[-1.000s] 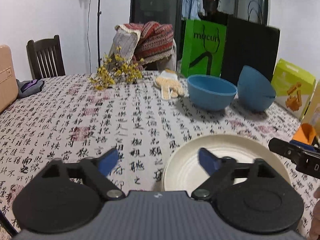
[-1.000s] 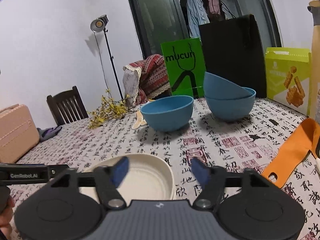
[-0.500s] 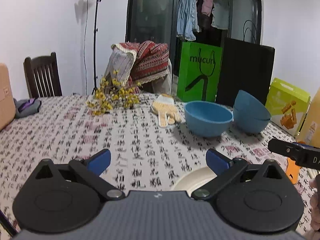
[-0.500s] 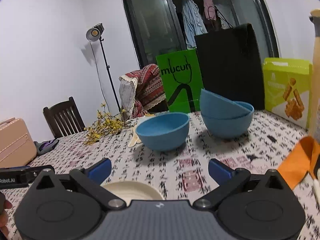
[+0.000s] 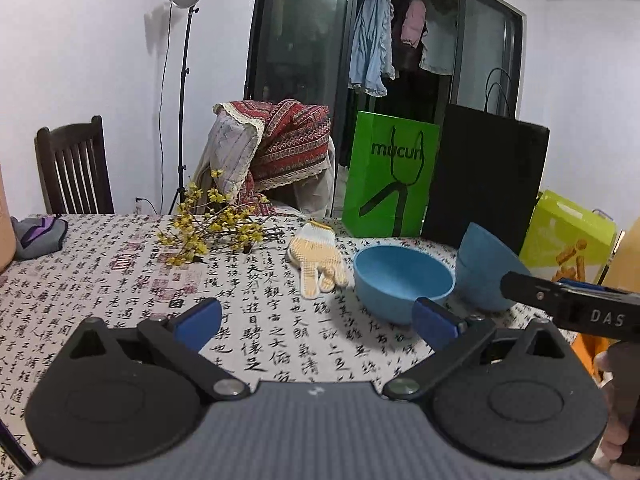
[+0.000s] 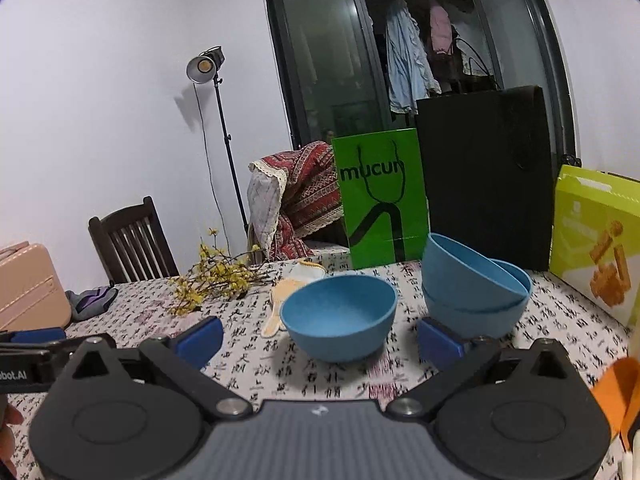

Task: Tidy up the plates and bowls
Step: 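Move both open grippers forward to the rims of the blue bowls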

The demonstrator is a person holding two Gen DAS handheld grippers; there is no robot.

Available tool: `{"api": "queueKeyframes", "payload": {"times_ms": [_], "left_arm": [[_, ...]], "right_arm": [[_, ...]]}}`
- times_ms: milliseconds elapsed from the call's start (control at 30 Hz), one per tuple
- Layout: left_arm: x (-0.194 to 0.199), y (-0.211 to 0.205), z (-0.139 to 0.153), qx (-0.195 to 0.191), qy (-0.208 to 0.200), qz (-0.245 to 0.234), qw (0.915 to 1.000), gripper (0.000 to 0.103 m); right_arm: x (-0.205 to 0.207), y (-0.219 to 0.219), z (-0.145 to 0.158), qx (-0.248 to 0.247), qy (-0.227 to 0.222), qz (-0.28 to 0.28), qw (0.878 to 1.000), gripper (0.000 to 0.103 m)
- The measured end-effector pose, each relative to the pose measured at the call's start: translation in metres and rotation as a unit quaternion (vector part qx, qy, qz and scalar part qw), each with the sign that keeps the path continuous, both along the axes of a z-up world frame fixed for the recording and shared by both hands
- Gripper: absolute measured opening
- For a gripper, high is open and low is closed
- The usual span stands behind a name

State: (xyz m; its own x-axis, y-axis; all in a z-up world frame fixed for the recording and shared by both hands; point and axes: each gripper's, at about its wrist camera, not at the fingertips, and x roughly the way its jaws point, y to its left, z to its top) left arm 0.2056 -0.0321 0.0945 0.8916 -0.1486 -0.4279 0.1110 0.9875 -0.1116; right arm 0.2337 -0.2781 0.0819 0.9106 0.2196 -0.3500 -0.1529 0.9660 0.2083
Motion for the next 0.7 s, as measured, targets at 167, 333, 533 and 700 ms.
{"api": "queueKeyframes", "payload": {"times_ms": [167,333,533,700], "left_arm": [[0.014,-0.001,0.009,-0.016,0.000,0.010,0.9998,0.103],[0.033,-0.007,0.019,-0.021,0.009,0.016,0.9996,0.103],[0.057,-0.025,0.038,-0.012,0.013,0.010,0.9998,0.103],[0.077,-0.055,0.050,0.010,0.006,-0.004,0.9999,0.103]], "right_arm": [[0.017,-0.002,0.011,0.007,-0.001,-0.006,1.000,0.103],[0.034,-0.013,0.018,0.019,-0.003,-0.018,1.000,0.103],[0.048,-0.046,0.027,0.034,-0.019,-0.048,0.998,0.103],[0.064,-0.080,0.035,0.056,-0.010,-0.075,0.996,0.103]]}}
